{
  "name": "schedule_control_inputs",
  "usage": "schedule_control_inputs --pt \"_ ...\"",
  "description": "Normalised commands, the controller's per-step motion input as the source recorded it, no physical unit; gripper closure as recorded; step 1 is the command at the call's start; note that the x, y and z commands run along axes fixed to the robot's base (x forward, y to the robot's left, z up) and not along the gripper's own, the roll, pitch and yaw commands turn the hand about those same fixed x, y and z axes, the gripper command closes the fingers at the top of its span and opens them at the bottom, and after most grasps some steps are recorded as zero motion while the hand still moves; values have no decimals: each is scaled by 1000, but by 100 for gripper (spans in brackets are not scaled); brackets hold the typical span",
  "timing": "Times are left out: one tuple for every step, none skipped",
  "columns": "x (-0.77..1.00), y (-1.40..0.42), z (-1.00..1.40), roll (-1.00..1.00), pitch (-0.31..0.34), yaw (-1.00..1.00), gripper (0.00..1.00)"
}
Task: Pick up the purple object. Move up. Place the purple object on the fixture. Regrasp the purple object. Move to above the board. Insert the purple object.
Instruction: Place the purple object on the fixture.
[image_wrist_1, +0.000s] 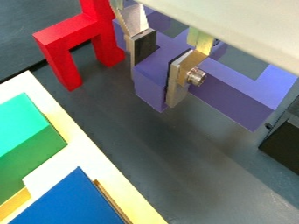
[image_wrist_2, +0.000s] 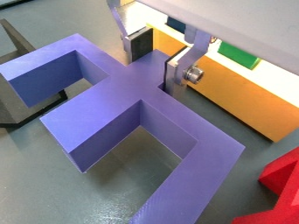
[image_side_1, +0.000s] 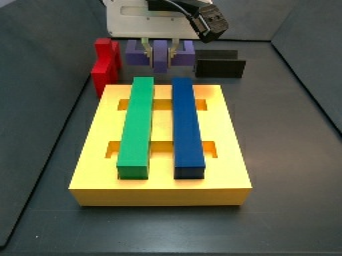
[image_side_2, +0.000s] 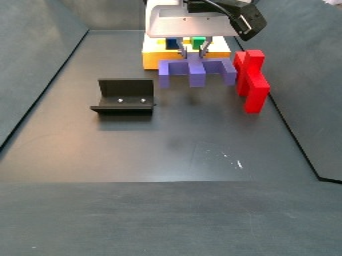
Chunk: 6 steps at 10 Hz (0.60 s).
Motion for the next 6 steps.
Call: schedule_control_inputs --pt "714 394 86 -463 489 0 100" --pt "677 340 374 -771 323 0 100" --pt "631 289 531 -943 209 0 100" --pt "623 286 523 -954 206 0 100" --pt "643 260 463 -977 91 0 100" --pt "649 223 303 -1000 0 0 100"
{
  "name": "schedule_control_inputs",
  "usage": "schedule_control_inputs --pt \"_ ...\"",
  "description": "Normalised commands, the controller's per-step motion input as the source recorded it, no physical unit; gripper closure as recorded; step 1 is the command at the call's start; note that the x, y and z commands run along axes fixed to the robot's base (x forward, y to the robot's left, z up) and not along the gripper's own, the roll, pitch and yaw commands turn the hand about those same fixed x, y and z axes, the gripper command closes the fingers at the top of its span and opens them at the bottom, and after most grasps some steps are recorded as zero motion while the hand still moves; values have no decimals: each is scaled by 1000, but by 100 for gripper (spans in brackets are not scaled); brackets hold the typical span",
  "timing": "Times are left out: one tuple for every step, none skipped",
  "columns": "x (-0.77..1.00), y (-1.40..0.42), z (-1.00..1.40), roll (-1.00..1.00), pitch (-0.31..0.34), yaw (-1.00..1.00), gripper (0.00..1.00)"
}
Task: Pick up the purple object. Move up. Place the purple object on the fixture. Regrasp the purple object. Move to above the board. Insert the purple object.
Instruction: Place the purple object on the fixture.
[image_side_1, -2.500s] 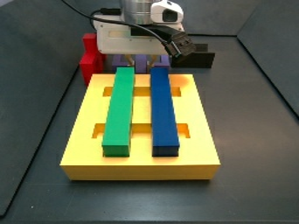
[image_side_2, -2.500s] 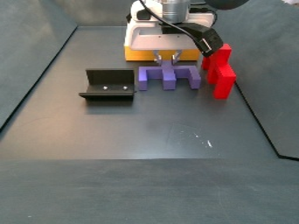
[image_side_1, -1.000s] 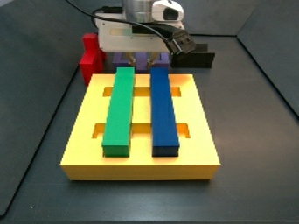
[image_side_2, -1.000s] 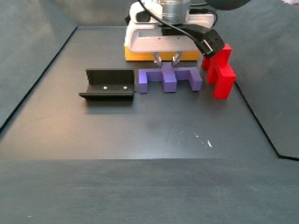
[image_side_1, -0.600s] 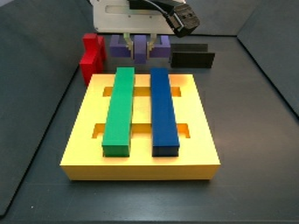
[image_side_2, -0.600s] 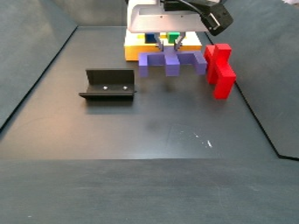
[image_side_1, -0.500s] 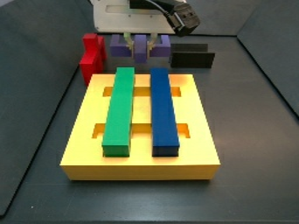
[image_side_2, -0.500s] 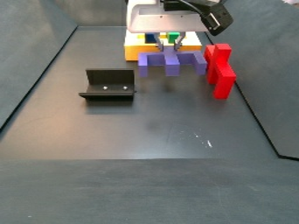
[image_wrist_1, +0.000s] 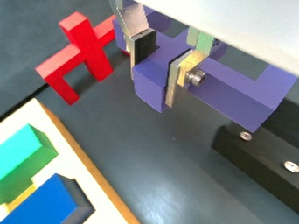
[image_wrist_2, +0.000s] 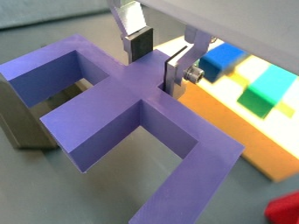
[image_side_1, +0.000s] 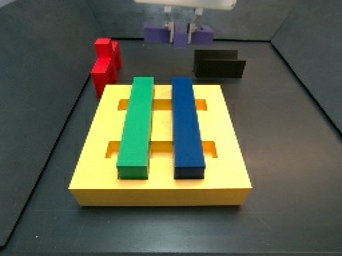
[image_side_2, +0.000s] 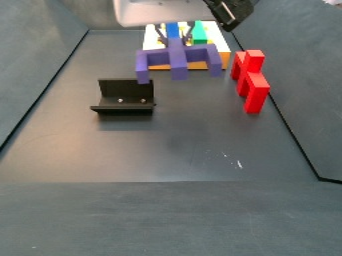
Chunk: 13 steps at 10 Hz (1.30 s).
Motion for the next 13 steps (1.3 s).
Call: schedule_control_inputs --pt "674 154 154 -1000 -86 0 100" --pt "654 146 60 -1000 -194 0 100" --pt "634 160 9 -1000 -240 0 100" --pt "643 163 26 -1000 -206 0 100" --pt "674 157 14 -1000 -160 0 100" --pt "711 140 17 -1000 -151 0 100" --pt "803 131 49 -929 -97 -51 100" --pt "806 180 51 -903 -40 -43 100" --pt "809 203 51 -883 0 -26 100" --pt "791 229 31 -891 0 -11 100" --pt "749 297 0 -914 0 0 100" --pt "529 309 -149 -746 -77 0 100" --pt "371 169 -251 -471 -49 -34 100"
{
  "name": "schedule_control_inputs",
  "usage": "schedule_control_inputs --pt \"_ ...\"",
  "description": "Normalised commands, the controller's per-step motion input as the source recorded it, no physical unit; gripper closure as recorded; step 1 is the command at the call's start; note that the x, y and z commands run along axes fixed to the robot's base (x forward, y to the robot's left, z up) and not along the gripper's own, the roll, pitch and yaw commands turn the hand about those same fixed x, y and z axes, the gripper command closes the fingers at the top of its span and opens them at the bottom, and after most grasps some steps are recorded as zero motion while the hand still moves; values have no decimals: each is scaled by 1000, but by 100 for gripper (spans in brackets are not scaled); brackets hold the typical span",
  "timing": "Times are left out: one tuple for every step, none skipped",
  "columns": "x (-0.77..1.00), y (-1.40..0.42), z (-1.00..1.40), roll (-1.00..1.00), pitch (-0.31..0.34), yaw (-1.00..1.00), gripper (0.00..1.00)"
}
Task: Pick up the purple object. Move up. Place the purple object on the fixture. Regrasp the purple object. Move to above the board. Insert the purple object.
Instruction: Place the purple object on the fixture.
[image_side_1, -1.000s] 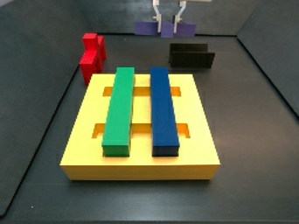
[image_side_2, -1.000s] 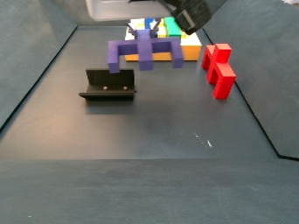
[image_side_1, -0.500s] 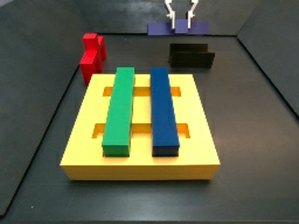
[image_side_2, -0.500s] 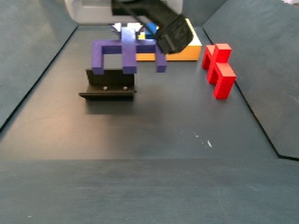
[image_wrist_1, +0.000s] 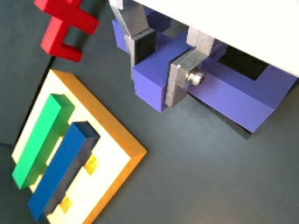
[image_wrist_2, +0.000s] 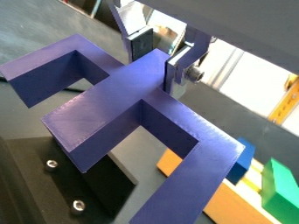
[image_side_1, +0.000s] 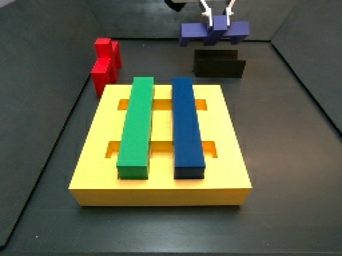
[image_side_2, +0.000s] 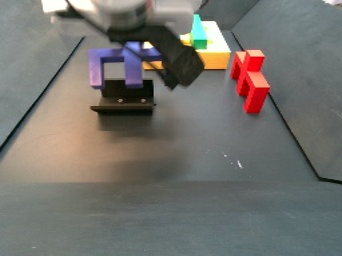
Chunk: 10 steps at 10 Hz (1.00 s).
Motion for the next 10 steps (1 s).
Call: schedule_control_inputs --pt "291 37 -454 -151 -149 -109 100" --pt "357 0 -446 77 0 -131 100" --pt "394 0 -300 77 51 -129 100" --pt "226 0 -266 51 49 -71 100" --pt "123 0 -266 0 0 -49 100" --pt "0 0 -254 0 -63 -11 100" --pt "0 0 -283 0 -9 -63 100" --pt "0 14 -149 0 0 -60 100" --pt "71 0 -31 0 0 -6 100" --pt "0 0 0 0 0 0 100"
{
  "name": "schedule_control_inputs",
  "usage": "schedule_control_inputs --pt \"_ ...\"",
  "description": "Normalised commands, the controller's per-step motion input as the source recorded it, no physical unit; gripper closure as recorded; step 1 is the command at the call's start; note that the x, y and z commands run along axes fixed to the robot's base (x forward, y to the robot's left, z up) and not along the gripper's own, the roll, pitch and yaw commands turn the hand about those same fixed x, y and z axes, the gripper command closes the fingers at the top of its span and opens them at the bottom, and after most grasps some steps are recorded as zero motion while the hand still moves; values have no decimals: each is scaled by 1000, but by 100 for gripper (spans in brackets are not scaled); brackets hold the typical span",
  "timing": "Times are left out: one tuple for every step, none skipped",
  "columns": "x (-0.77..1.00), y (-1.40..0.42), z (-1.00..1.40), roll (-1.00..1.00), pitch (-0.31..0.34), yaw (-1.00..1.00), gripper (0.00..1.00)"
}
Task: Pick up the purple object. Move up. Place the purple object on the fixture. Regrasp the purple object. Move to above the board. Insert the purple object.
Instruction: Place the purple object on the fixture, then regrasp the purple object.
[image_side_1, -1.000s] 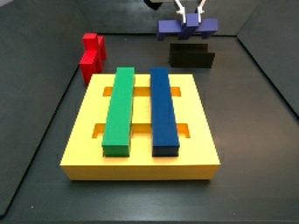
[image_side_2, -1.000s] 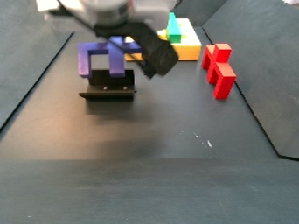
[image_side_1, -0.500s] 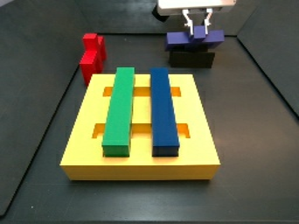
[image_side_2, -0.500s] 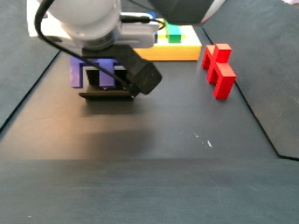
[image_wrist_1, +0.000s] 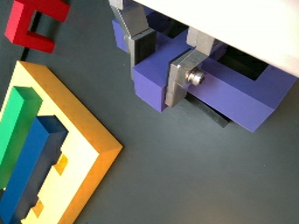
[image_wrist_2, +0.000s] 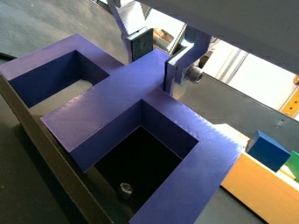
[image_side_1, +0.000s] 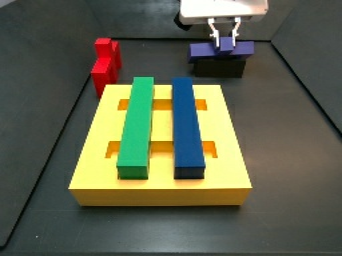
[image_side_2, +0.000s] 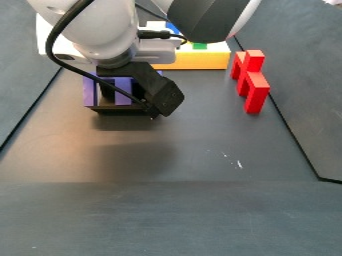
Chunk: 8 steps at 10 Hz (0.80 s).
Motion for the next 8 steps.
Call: schedule_control_inputs --pt "0 0 0 0 0 0 0" --pt "0 0 200 840 23 80 0" --pt "0 11 254 1000 -20 54 0" --pt "0 43 237 1000 0 43 0" --pt "0 0 220 969 54 0 0" --pt "-229 -14 277 471 0 -146 0" --pt "-146 -69 317 471 0 -169 0" --pt "-109 -23 266 589 0 -154 0"
